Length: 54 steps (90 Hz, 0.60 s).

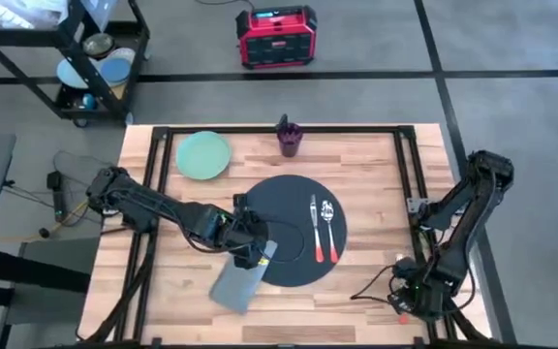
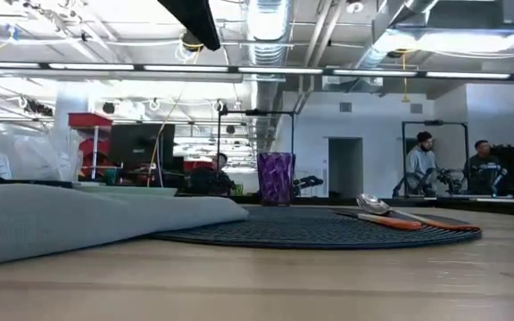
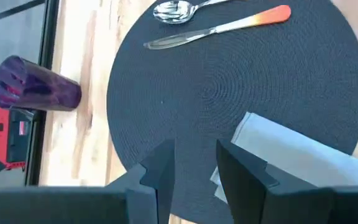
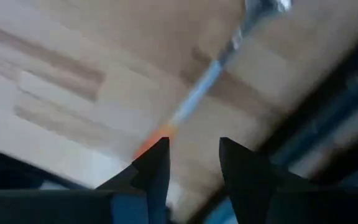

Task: Set table place
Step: Put the orange fork on the table napkin

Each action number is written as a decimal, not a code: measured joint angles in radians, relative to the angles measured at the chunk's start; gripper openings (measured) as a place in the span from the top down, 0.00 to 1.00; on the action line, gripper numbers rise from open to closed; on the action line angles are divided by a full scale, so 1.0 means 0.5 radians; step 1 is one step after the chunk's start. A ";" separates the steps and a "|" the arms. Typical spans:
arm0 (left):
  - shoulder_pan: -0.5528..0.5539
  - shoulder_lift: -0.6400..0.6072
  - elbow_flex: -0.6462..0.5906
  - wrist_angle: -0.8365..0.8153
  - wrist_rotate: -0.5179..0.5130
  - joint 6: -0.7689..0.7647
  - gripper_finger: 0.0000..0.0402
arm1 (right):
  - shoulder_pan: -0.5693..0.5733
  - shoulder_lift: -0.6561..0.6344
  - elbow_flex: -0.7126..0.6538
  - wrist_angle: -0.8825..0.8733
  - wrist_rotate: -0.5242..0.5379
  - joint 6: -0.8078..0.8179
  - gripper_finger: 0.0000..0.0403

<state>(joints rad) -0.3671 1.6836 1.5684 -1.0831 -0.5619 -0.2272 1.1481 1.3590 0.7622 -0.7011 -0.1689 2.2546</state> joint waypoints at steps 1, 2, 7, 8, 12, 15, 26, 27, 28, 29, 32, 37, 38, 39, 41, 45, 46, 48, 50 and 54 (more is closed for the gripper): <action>-0.002 0.000 0.000 -0.004 0.000 -0.004 0.75 | -0.001 0.000 0.004 -0.001 0.000 0.002 0.68; -0.003 0.000 0.000 -0.007 -0.001 -0.006 0.75 | -0.002 0.001 0.008 -0.003 0.000 0.004 0.68; -0.005 0.000 0.000 -0.009 0.000 -0.011 0.75 | -0.015 0.004 0.026 -0.005 -0.025 0.014 0.68; -0.006 0.000 0.000 -0.009 0.000 -0.011 0.75 | -0.018 0.006 0.029 -0.004 -0.031 0.012 0.68; -0.010 0.000 0.000 -0.009 0.001 -0.011 0.75 | -0.031 0.017 0.033 -0.002 -0.052 0.000 0.68; -0.014 0.000 0.000 -0.009 0.001 -0.012 0.75 | -0.040 0.030 0.033 -0.003 -0.072 -0.001 0.68; -0.031 0.000 0.000 -0.023 0.002 -0.017 0.75 | -0.101 0.106 0.033 0.025 -0.124 -0.061 0.68; -0.033 0.000 0.000 -0.025 0.002 -0.017 0.75 | -0.113 0.114 0.031 0.029 -0.138 -0.070 0.68; -0.034 0.000 0.000 -0.025 0.003 -0.017 0.75 | -0.128 0.121 0.030 0.030 -0.153 -0.080 0.68; -0.034 0.000 0.000 -0.025 0.003 -0.017 0.75 | -0.144 0.128 0.029 0.032 -0.167 -0.092 0.68; -0.035 0.000 0.000 -0.023 0.003 -0.017 0.75 | -0.198 0.153 0.029 0.046 -0.205 -0.146 0.68; -0.036 0.000 0.000 -0.023 0.004 -0.013 0.75 | -0.305 0.195 0.025 0.065 -0.305 -0.279 0.68; -0.036 0.000 0.000 -0.023 0.004 -0.011 0.75 | -0.327 0.203 0.025 0.078 -0.316 -0.311 0.68; -0.036 0.000 0.000 -0.023 0.004 -0.009 0.75 | -0.350 0.210 0.025 0.092 -0.319 -0.343 0.68; -0.036 0.000 0.000 -0.022 0.004 -0.004 0.75 | -0.398 0.223 0.026 0.120 -0.324 -0.409 0.68; -0.036 0.000 0.000 -0.021 0.005 0.008 0.75 | -0.483 0.245 0.029 0.144 -0.346 -0.528 0.68; -0.035 0.000 0.000 -0.022 0.004 0.009 0.75 | -0.502 0.249 0.029 0.144 -0.346 -0.557 0.68; -0.035 0.000 0.000 -0.023 0.005 0.011 0.75 | -0.538 0.259 0.029 0.142 -0.344 -0.605 0.68; -0.035 0.000 0.000 -0.022 0.004 0.012 0.75 | -0.575 0.268 0.028 0.143 -0.346 -0.644 0.68; -0.035 0.000 0.000 -0.019 0.003 0.012 0.75 | -0.637 0.276 0.028 0.153 -0.349 -0.700 0.69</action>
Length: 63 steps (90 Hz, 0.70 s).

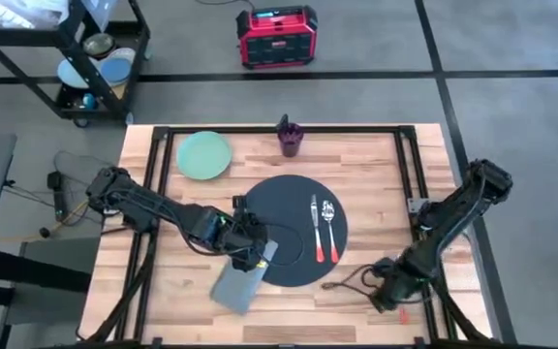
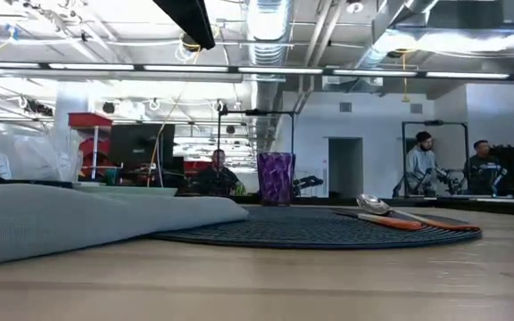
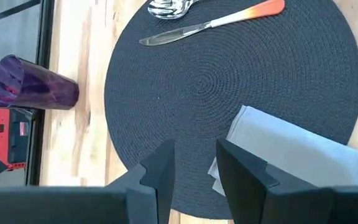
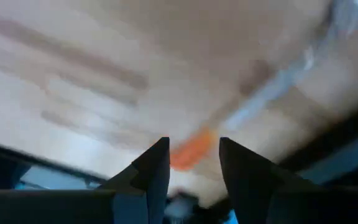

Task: Set table place
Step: Put the orange fork on the table napkin

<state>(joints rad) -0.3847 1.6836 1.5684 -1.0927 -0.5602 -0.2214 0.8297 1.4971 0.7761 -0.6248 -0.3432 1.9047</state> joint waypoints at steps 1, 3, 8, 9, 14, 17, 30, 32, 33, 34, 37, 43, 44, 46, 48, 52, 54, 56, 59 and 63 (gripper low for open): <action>0.000 0.000 0.000 0.000 0.000 -0.001 0.75 | -0.012 0.000 0.000 -0.001 0.000 -0.011 0.69; 0.000 0.000 0.000 -0.001 0.001 -0.006 0.75 | -0.032 -0.002 0.000 -0.005 0.000 -0.029 0.70; 0.000 0.001 0.000 0.000 0.001 -0.015 0.75 | -0.060 -0.011 0.000 -0.016 0.000 -0.062 0.74; 0.000 0.001 0.000 0.000 0.001 -0.016 0.75 | -0.060 -0.012 0.000 -0.019 0.001 -0.066 0.75; -0.004 0.001 0.000 -0.001 0.001 -0.018 0.75 | -0.050 -0.024 0.002 -0.051 0.002 -0.079 0.81; -0.005 0.001 -0.001 0.000 0.001 -0.020 0.75 | -0.034 -0.034 0.013 -0.080 0.001 -0.081 0.87; -0.005 0.001 -0.001 0.000 0.000 -0.033 0.75 | 0.058 -0.061 0.082 -0.185 -0.005 -0.035 0.98; -0.005 0.001 -0.001 0.000 0.001 -0.038 0.75 | 0.072 -0.060 0.082 -0.200 -0.006 -0.013 0.98; -0.005 0.001 -0.001 0.000 0.001 -0.039 0.75 | 0.078 -0.059 0.082 -0.205 -0.006 -0.002 0.98; -0.005 0.001 -0.001 0.001 0.000 -0.040 0.75 | 0.085 -0.059 0.081 -0.208 -0.006 0.007 0.99; -0.005 0.001 -0.001 0.007 0.001 -0.039 0.75 | 0.108 -0.059 0.080 -0.206 -0.005 0.031 0.99; -0.001 0.001 -0.001 0.013 0.000 -0.028 0.75 | 0.157 -0.056 0.073 -0.190 -0.007 0.091 1.00; -0.001 0.001 -0.001 0.015 0.000 -0.024 0.75 | 0.165 -0.054 0.070 -0.189 -0.008 0.102 1.00; -0.001 0.001 -0.001 0.019 0.000 -0.020 0.75 | 0.181 -0.049 0.064 -0.193 -0.015 0.118 1.00; -0.001 0.001 -0.001 0.021 0.000 -0.020 0.75 | 0.196 -0.046 0.056 -0.196 -0.022 0.129 1.00; 0.000 0.001 -0.001 0.020 0.000 -0.019 0.75 | 0.225 -0.045 0.039 -0.179 -0.044 0.155 1.00; 0.000 0.002 -0.001 0.020 0.000 -0.014 0.75 | 0.239 -0.045 0.034 -0.167 -0.055 0.171 1.00; 0.000 0.002 -0.001 0.020 0.000 -0.007 0.75 | 0.247 -0.046 0.029 -0.153 -0.060 0.184 1.00; 0.000 0.002 -0.001 0.021 0.000 0.008 0.75 | 0.258 -0.046 0.023 -0.135 -0.061 0.204 1.00; 0.000 0.002 -0.001 0.021 -0.001 0.028 0.75 | 0.269 -0.046 0.020 -0.136 -0.062 0.219 1.00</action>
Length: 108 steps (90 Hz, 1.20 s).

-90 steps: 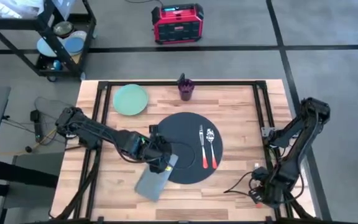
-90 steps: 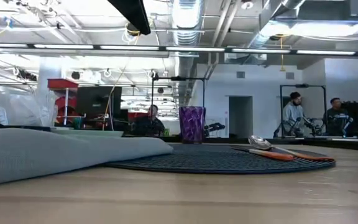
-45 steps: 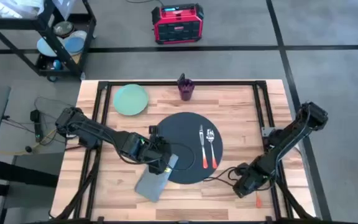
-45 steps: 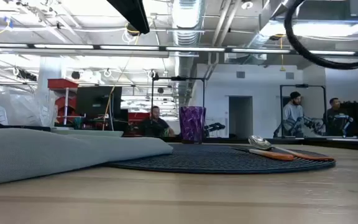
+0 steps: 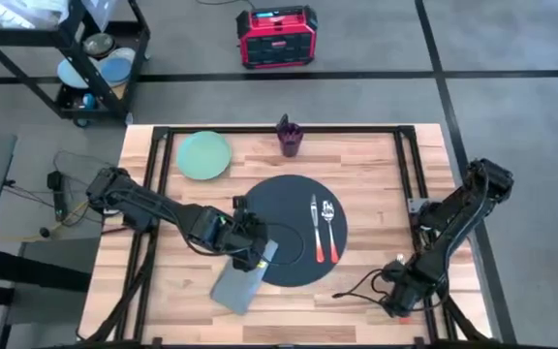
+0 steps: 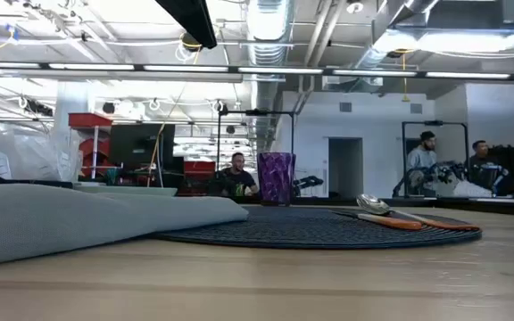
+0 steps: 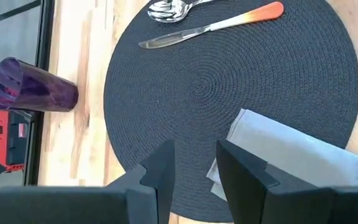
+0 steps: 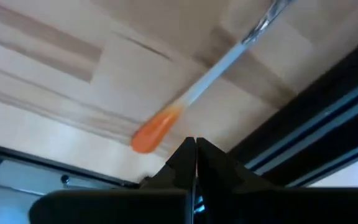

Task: Set table place
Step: Put the orange fork on the table napkin

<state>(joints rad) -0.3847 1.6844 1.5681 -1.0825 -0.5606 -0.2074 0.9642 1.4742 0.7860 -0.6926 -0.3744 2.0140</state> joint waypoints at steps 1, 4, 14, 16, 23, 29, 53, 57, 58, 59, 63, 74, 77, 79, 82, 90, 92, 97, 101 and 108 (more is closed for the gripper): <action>0.000 0.000 0.000 0.000 0.000 0.005 0.75 | 0.000 0.000 0.000 0.000 0.000 0.002 1.00; 0.003 0.000 0.000 0.000 0.000 0.021 0.75 | 0.000 0.000 0.000 0.005 0.000 0.004 1.00; 0.010 0.000 0.000 -0.001 0.000 0.045 0.75 | 0.000 0.020 0.000 0.009 -0.001 0.003 1.00; 0.011 0.000 0.000 0.000 -0.001 0.044 0.75 | 0.003 0.032 0.000 0.011 -0.002 0.002 1.00; 0.011 0.000 0.000 -0.001 -0.001 0.043 0.75 | 0.013 0.073 -0.023 0.107 -0.041 -0.015 1.00; 0.011 0.000 0.000 -0.001 -0.002 0.041 0.75 | 0.009 0.108 -0.067 0.266 -0.165 -0.092 1.00; 0.060 0.000 0.000 -0.001 -0.002 0.060 0.75 | -0.018 0.223 -0.018 0.282 -0.358 -0.351 1.00; 0.067 0.000 0.000 -0.001 -0.003 0.057 0.75 | -0.018 0.219 -0.019 0.256 -0.361 -0.378 1.00; 0.069 0.000 0.000 -0.001 -0.003 0.057 0.75 | -0.018 0.218 -0.019 0.253 -0.363 -0.393 1.00; 0.070 0.000 0.000 -0.001 -0.003 0.057 0.75 | -0.018 0.218 -0.019 0.254 -0.368 -0.409 1.00; 0.072 0.000 0.000 -0.002 -0.002 0.057 0.75 | -0.014 0.225 -0.019 0.271 -0.405 -0.474 1.00; 0.072 0.000 0.000 -0.006 -0.001 0.057 0.75 | 0.009 0.272 -0.018 0.324 -0.582 -0.644 1.00; 0.072 0.000 0.000 -0.006 -0.001 0.057 0.75 | 0.015 0.277 -0.018 0.326 -0.604 -0.670 1.00; 0.073 0.000 0.000 -0.006 -0.001 0.057 0.75 | 0.016 0.280 -0.018 0.326 -0.613 -0.692 1.00; 0.075 0.000 0.000 -0.007 -0.001 0.057 0.75 | 0.017 0.283 -0.018 0.325 -0.632 -0.736 1.00; 0.085 0.000 0.000 -0.005 -0.001 0.057 0.75 | 0.020 0.289 -0.021 0.302 -0.707 -0.956 1.00; 0.088 0.000 0.000 -0.004 -0.001 0.057 0.75 | 0.020 0.289 -0.021 0.282 -0.735 -1.014 1.00; 0.096 0.000 0.000 -0.004 -0.001 0.057 0.75 | 0.023 0.289 -0.022 0.197 -0.820 -1.130 1.00; 0.099 0.000 0.000 -0.004 -0.001 0.057 0.75 | 0.028 0.292 -0.024 0.131 -0.857 -1.228 1.00; 0.107 0.000 0.000 -0.003 -0.001 0.056 0.75 | 0.023 0.288 -0.019 0.017 -0.897 -1.377 1.00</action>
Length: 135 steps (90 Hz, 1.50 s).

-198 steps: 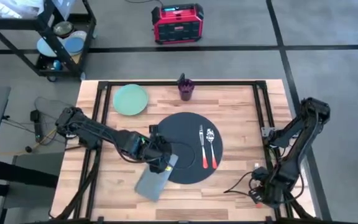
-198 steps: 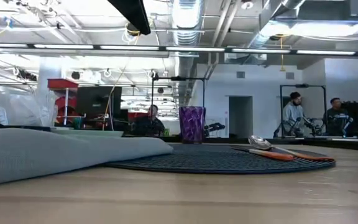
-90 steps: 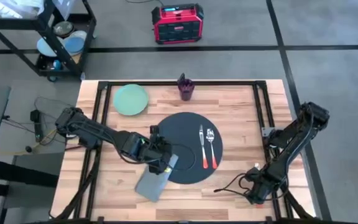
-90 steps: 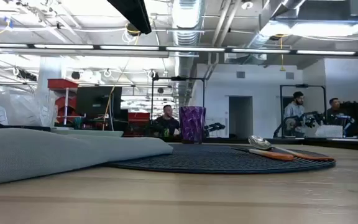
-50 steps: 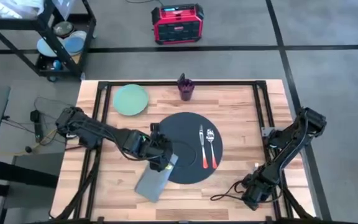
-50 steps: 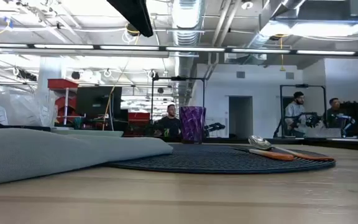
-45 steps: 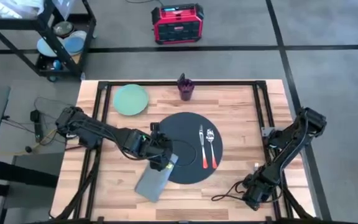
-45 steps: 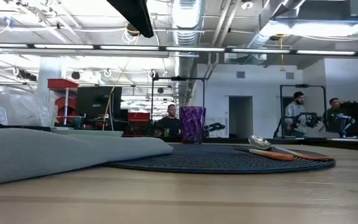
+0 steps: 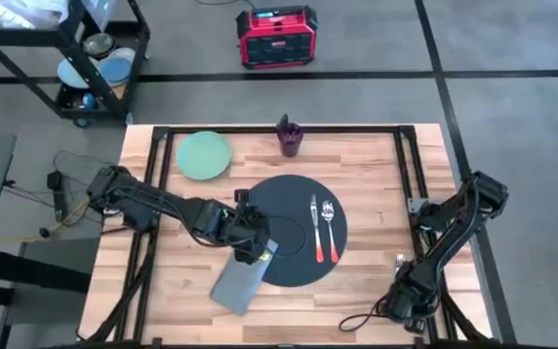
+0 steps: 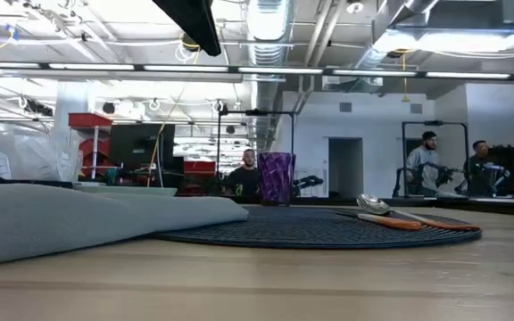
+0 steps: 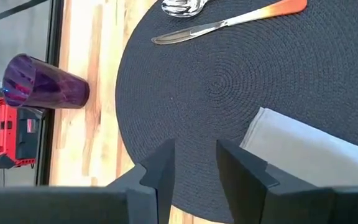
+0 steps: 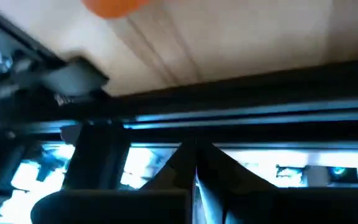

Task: Set table place
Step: Put the orange fork on the table napkin

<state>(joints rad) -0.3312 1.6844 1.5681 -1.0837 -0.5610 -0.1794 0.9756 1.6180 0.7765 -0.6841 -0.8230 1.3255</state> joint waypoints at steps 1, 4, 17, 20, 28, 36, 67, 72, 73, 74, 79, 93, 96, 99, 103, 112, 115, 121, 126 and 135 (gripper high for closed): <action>0.001 0.000 0.000 0.000 0.000 -0.001 0.75 | 0.000 0.000 0.000 -0.023 -0.005 -0.019 1.00; 0.002 0.000 0.000 -0.001 0.000 -0.004 0.75 | -0.005 -0.001 -0.002 -0.049 -0.005 -0.066 1.00; 0.003 0.000 0.000 0.001 0.001 -0.058 0.75 | -0.101 0.003 -0.005 -0.101 -0.017 -0.216 1.00; 0.003 0.000 0.000 0.000 0.001 -0.070 0.75 | -0.124 0.003 -0.007 -0.097 0.007 -0.216 1.00; 0.003 0.000 0.000 -0.002 0.002 -0.109 0.75 | -0.191 0.003 -0.006 -0.054 0.114 -0.205 1.00; 0.003 0.000 0.000 -0.011 0.002 -0.119 0.75 | -0.270 0.003 0.016 -0.010 0.221 -0.178 1.00; 0.002 0.001 -0.001 -0.003 0.002 -0.180 0.75 | -0.301 0.029 0.009 0.048 0.463 -0.185 1.00; 0.002 0.001 -0.001 -0.003 0.002 -0.160 0.75 | -0.282 0.029 0.008 0.059 0.464 -0.173 1.00; 0.002 0.001 -0.001 -0.003 0.002 -0.156 0.75 | -0.281 0.029 0.008 0.060 0.464 -0.165 1.00; 0.002 0.001 -0.001 -0.003 0.002 -0.153 0.75 | -0.278 0.029 0.008 0.061 0.464 -0.160 1.00; 0.004 0.001 -0.001 -0.002 0.001 -0.138 0.75 | -0.255 0.030 0.008 0.064 0.464 -0.149 1.00; 0.036 0.001 -0.001 0.016 0.001 -0.139 0.75 | -0.188 0.048 -0.047 0.155 0.464 -0.089 1.00; 0.041 0.001 -0.001 0.020 0.001 -0.155 0.75 | -0.173 0.048 -0.069 0.206 0.465 -0.057 1.00; 0.048 0.001 -0.001 0.021 0.000 -0.170 0.75 | -0.156 0.048 -0.090 0.256 0.466 -0.018 1.00; 0.056 0.001 -0.001 0.023 -0.001 -0.182 0.75 | -0.139 0.048 -0.120 0.318 0.464 0.039 1.00; 0.064 0.001 -0.001 0.024 0.000 -0.171 0.75 | -0.123 0.042 -0.171 0.454 0.435 0.174 1.00; 0.064 0.001 -0.001 0.025 0.000 -0.160 0.75 | -0.121 0.042 -0.175 0.483 0.433 0.206 1.00; 0.064 0.001 -0.001 0.025 0.000 -0.135 0.75 | -0.127 0.043 -0.175 0.505 0.434 0.246 1.00; 0.064 0.001 -0.001 0.025 0.000 -0.118 0.75 | -0.138 0.044 -0.169 0.514 0.439 0.251 1.00; 0.064 0.001 -0.001 0.027 0.000 -0.110 0.75 | -0.175 0.047 -0.169 0.551 0.452 0.268 1.00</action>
<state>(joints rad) -0.2993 1.6848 1.5677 -1.0705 -0.5610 -0.2344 0.8879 1.6413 0.6922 -0.4084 -0.5968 1.4593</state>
